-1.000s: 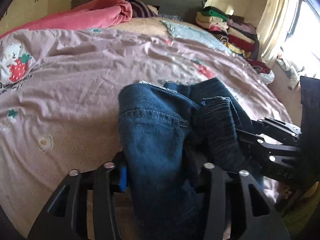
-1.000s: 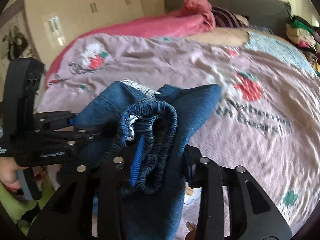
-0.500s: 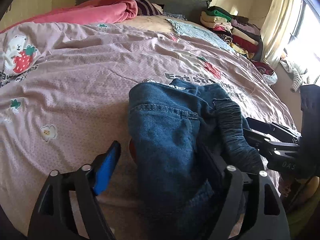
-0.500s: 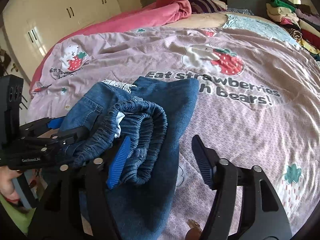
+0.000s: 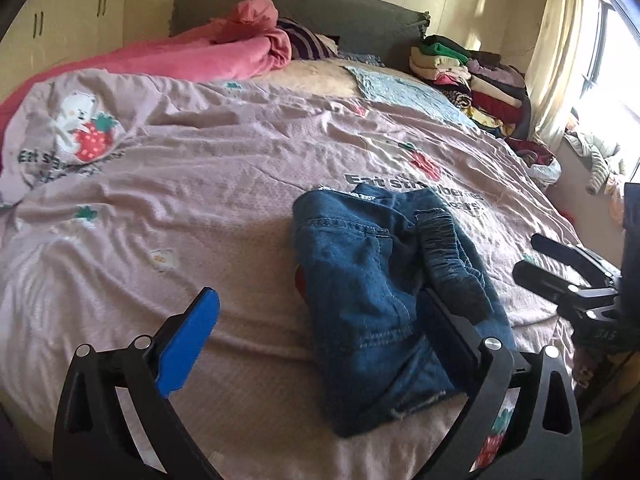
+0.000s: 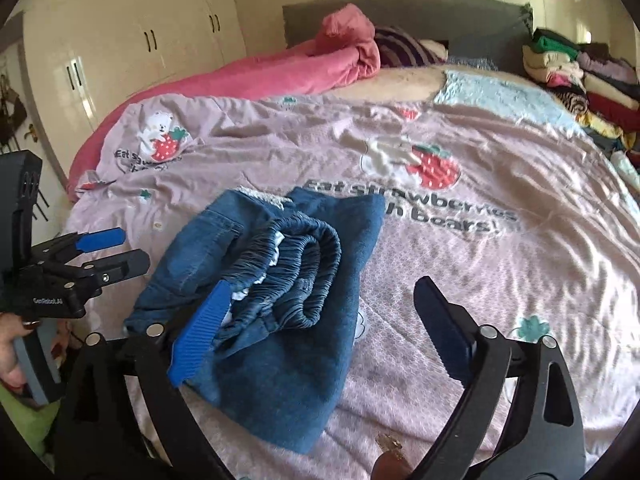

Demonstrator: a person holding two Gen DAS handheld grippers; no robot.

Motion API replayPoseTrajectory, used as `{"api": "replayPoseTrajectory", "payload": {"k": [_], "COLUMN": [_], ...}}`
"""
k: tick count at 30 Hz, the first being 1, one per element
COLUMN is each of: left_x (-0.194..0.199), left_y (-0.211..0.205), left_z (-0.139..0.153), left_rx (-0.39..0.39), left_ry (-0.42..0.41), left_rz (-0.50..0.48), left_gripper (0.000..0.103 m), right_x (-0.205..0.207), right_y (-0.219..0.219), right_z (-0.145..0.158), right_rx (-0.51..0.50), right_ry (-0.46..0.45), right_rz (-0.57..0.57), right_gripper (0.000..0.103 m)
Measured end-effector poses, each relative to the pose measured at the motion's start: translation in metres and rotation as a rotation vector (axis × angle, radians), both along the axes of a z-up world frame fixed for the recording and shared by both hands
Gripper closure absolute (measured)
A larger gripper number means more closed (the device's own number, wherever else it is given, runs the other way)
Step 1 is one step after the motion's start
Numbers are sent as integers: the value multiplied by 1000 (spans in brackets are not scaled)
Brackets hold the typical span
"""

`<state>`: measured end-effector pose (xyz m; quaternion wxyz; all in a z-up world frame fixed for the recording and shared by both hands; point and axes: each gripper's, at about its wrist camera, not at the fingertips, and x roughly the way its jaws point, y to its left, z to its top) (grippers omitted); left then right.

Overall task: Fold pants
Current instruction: 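Lower the pants edge onto the bundle and open the left tool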

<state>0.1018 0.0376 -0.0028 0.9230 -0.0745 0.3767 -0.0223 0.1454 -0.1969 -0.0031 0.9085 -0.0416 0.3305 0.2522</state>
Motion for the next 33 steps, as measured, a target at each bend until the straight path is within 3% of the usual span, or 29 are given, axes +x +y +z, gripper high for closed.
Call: {"api": "replayPoseTrajectory", "payload": {"k": [17, 33], "left_x": [-62, -94], "left_y": [-6, -12], "left_z": [39, 43], "left_rx": [39, 44], "left_ry": [-89, -90], "left_rz": [3, 13], "left_gripper": [5, 4], "right_x": [-60, -95], "right_y": [-9, -25], "right_z": [37, 53], "right_rx": [9, 12], "right_ry": [-101, -141], "right_rz": [4, -19], "right_gripper": [9, 9]}}
